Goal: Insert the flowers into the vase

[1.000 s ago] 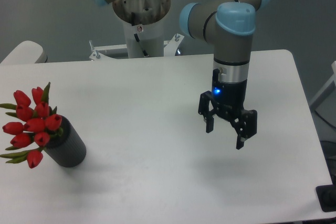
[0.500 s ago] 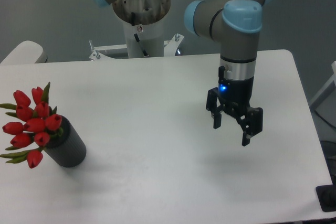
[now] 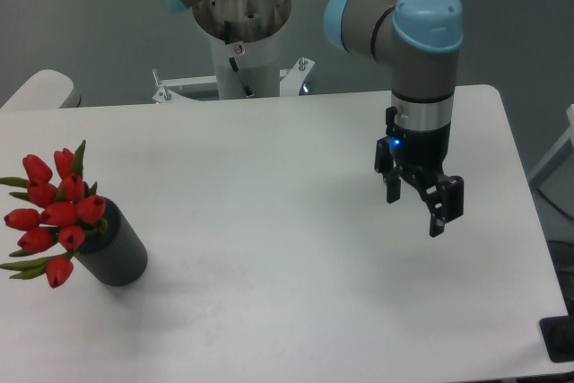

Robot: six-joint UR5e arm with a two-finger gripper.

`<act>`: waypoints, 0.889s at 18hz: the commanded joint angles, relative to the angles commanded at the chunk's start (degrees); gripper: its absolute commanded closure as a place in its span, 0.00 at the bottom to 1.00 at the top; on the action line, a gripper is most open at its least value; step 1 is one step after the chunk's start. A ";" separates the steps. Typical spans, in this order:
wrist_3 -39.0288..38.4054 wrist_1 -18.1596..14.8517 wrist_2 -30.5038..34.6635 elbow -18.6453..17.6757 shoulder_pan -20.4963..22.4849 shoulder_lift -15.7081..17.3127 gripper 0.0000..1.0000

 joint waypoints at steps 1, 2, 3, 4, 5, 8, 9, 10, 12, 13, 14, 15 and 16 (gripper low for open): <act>0.00 -0.17 0.00 0.26 0.00 0.00 0.00; 0.00 -0.26 0.00 0.26 0.00 0.00 0.00; 0.00 -0.26 0.00 0.26 0.00 0.00 0.00; 0.00 -0.26 0.00 0.26 0.09 0.00 0.00; 0.00 -0.26 0.00 0.26 0.09 0.09 0.00; 0.00 -0.35 0.00 0.35 0.26 0.09 0.00; 0.00 -0.35 0.00 0.35 0.35 0.09 0.00; 0.00 -0.35 0.00 0.35 0.26 0.09 0.00; 0.00 -0.35 0.00 0.35 0.35 0.09 0.00; 0.00 -0.44 0.00 0.44 0.35 0.00 0.00; 0.00 -0.53 -0.09 0.70 0.35 0.00 0.00; 0.00 -0.61 -0.09 0.97 0.35 -0.09 0.00; 0.00 -0.96 -0.09 0.97 0.44 -0.09 0.00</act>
